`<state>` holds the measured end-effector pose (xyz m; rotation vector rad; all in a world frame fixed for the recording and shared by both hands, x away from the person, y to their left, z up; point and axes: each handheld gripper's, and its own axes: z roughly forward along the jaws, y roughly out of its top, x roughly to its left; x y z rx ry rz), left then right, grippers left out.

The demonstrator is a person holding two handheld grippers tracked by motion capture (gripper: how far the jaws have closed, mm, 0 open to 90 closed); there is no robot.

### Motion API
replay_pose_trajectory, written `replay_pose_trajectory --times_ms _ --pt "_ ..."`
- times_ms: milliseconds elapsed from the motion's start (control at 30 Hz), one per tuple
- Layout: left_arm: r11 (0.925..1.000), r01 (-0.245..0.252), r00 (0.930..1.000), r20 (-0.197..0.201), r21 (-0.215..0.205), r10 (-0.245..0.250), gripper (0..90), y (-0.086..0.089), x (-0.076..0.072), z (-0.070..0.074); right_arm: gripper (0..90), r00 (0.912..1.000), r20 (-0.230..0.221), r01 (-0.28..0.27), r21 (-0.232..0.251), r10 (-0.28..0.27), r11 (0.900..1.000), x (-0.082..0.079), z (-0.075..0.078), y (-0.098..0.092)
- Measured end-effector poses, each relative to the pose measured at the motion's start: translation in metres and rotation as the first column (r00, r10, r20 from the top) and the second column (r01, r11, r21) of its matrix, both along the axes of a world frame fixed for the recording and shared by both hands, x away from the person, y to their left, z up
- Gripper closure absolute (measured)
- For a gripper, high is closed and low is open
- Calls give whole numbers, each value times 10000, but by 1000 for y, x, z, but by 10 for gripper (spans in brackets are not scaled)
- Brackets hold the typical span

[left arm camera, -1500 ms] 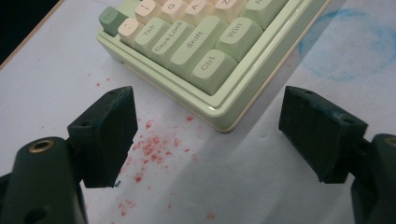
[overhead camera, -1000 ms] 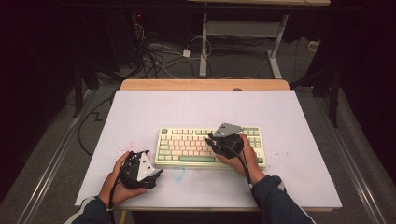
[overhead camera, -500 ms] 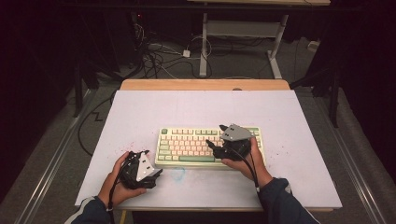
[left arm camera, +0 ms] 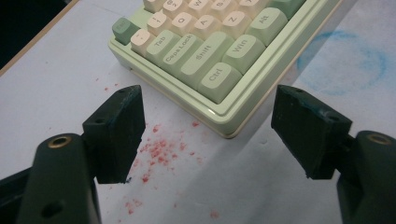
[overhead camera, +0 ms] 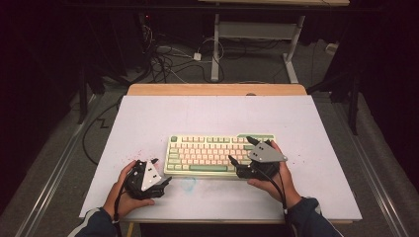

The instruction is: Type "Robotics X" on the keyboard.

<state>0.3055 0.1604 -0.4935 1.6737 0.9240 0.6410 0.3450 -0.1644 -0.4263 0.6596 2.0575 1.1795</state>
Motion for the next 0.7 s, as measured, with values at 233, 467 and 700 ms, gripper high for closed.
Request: replay_pose_trajectory --times_ms 233,467,700 --pt "9999 11 10000 -36 -165 -12 326 0 0 3 202 9994 210 276 124 -278 9995 -11 -4 -20" --pt "9994 55 9998 -201 -338 -62 406 2 -1 8 202 9978 433 509 55 -511 9987 -21 -8 -39" --pt "9963 -11 9995 -314 -863 -16 524 5 0 17 210 9952 494 852 -42 -849 9964 -28 -13 -55"
